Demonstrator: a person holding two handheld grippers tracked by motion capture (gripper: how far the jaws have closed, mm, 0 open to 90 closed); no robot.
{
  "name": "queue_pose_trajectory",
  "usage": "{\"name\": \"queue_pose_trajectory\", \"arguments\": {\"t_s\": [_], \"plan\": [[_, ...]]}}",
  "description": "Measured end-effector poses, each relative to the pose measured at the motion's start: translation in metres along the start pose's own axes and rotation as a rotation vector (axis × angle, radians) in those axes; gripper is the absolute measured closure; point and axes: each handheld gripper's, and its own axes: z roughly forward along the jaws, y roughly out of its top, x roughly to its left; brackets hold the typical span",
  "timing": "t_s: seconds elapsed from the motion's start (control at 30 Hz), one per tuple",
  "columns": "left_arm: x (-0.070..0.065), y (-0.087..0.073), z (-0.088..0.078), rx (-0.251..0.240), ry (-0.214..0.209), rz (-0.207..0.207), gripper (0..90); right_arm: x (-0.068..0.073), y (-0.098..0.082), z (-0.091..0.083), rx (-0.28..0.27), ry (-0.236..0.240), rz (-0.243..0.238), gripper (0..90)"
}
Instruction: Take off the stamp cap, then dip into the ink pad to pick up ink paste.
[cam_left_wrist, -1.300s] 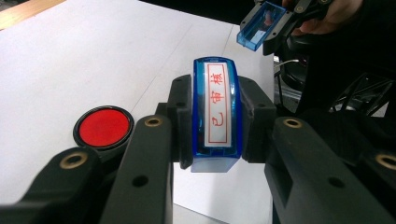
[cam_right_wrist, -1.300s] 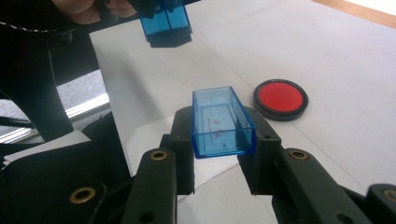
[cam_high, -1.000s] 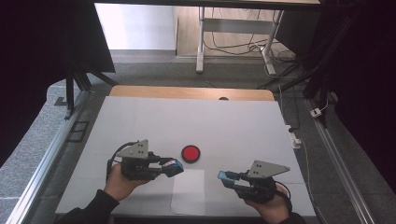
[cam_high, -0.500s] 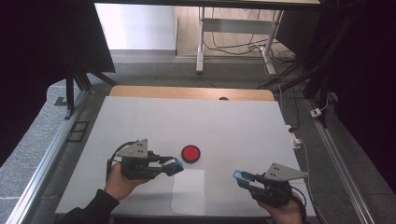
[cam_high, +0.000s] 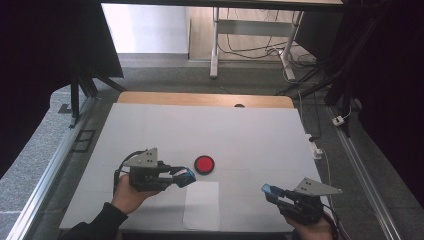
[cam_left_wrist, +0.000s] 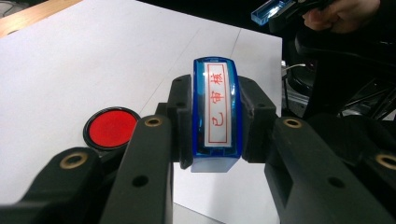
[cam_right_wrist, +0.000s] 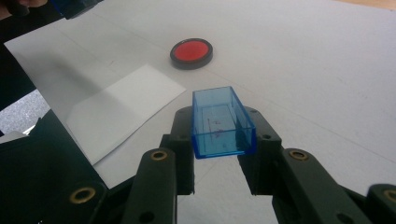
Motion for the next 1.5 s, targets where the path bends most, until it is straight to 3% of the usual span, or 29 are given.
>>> {"name": "queue_pose_trajectory", "arguments": {"t_s": [0.43,0.77,0.97,1.07,1.2,1.5], "plan": [[0.002,0.000,0.000,0.000,0.004,-0.004,69.4,-0.006,-0.010,-0.001,0.049,-0.012,0.038,68.7],[0.004,0.002,0.000,-0.007,0.009,-0.018,69.5,-0.006,-0.010,0.000,0.052,-0.012,0.032,68.6],[0.007,0.004,0.002,-0.007,-0.011,-0.039,69.6,-0.006,-0.010,0.000,0.053,-0.008,0.031,68.7],[0.007,0.005,0.005,0.007,-0.007,-0.046,69.5,-0.006,-0.010,0.000,0.053,-0.007,0.030,68.6],[0.007,0.006,0.008,0.020,0.015,-0.018,69.6,-0.006,-0.010,0.000,0.055,0.000,0.032,68.6],[0.013,0.012,0.017,0.047,0.051,-0.026,69.6,-0.006,-0.010,0.000,0.053,-0.002,0.033,68.6]]}}
